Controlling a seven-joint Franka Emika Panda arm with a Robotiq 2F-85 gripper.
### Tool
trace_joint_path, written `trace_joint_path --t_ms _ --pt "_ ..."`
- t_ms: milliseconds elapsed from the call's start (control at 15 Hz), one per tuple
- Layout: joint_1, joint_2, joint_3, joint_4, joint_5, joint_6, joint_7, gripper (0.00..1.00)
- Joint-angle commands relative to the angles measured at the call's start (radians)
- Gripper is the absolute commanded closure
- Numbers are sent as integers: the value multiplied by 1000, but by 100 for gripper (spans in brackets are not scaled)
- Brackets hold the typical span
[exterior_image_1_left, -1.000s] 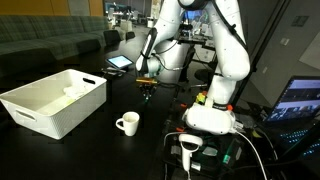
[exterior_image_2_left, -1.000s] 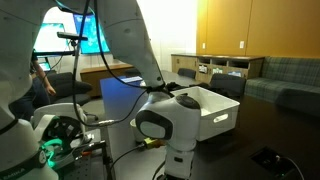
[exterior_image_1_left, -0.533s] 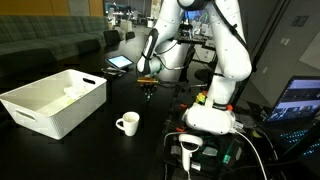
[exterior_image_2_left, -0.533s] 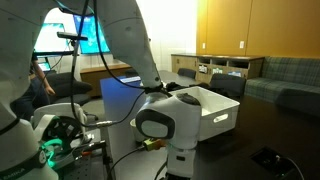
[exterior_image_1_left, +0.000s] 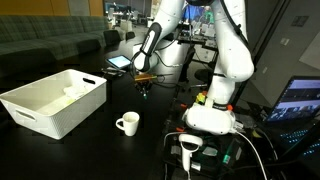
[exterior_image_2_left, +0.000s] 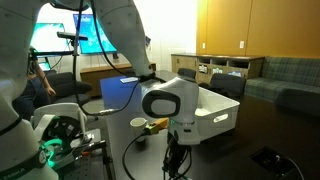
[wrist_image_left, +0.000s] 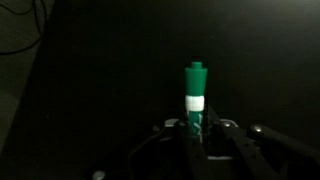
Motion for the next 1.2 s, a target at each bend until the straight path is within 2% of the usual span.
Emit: trace_joint_path --t_ms 0,533,1133 --pt "8 -84 55 21 -55 -104 -94 88" --pt "-17 -171 196 39 -31 -260 -427 88" --pt "-32 -230 299 79 -32 -504 -821 88"
